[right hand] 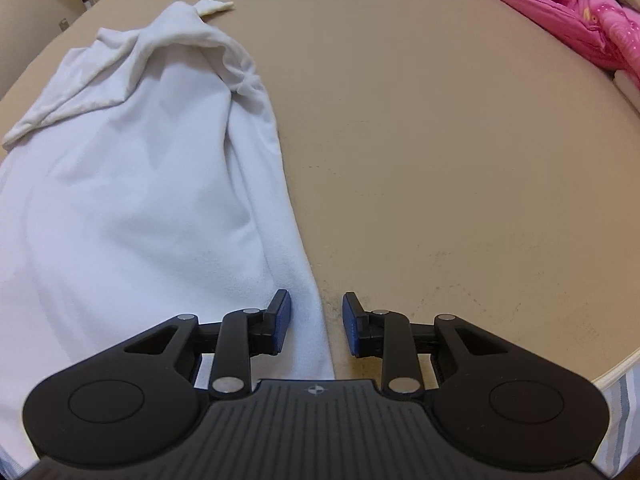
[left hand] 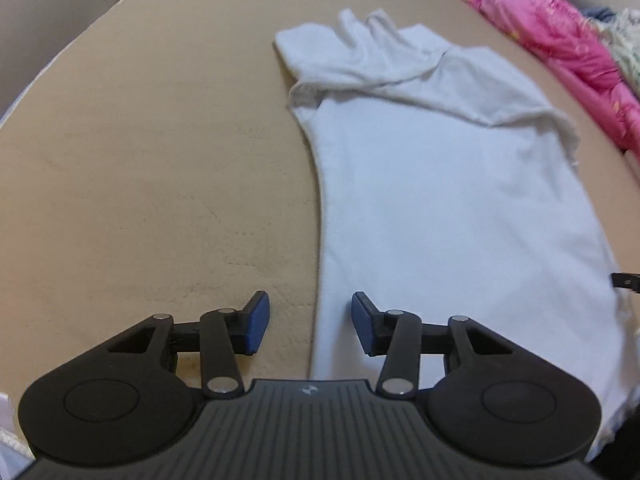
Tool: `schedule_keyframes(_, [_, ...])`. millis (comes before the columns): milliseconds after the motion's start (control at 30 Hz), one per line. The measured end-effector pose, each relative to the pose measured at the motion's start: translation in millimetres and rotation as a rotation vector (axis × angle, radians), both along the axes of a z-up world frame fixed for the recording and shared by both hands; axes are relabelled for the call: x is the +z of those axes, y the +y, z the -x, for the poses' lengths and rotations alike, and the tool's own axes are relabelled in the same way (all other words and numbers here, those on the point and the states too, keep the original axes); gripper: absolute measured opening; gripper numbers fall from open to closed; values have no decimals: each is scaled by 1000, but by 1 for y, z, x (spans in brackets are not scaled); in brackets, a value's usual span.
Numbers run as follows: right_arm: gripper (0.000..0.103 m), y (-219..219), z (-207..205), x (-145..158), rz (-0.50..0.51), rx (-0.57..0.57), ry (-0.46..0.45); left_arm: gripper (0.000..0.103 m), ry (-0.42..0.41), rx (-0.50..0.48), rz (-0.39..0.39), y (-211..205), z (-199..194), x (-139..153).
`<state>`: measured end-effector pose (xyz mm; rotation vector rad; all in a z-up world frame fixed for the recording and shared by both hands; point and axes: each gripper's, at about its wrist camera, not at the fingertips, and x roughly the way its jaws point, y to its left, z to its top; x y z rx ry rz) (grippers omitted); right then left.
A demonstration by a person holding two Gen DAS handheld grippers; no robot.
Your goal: Fold small clothes
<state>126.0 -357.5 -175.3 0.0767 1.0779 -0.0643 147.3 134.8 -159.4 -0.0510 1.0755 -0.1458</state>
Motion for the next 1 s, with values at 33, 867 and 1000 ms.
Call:
schedule_keyframes(33, [29, 1, 2, 0, 8, 10, -4, 47, -5, 3, -2, -1, -1, -3])
schedule_keyframes(867, [20, -22, 48, 38, -92, 84, -121, 42, -39, -61, 100, 25, 40, 50])
schedule_keyframes(1000, [24, -28, 38, 23, -119, 93, -16, 54, 96, -210, 78, 20, 46, 31])
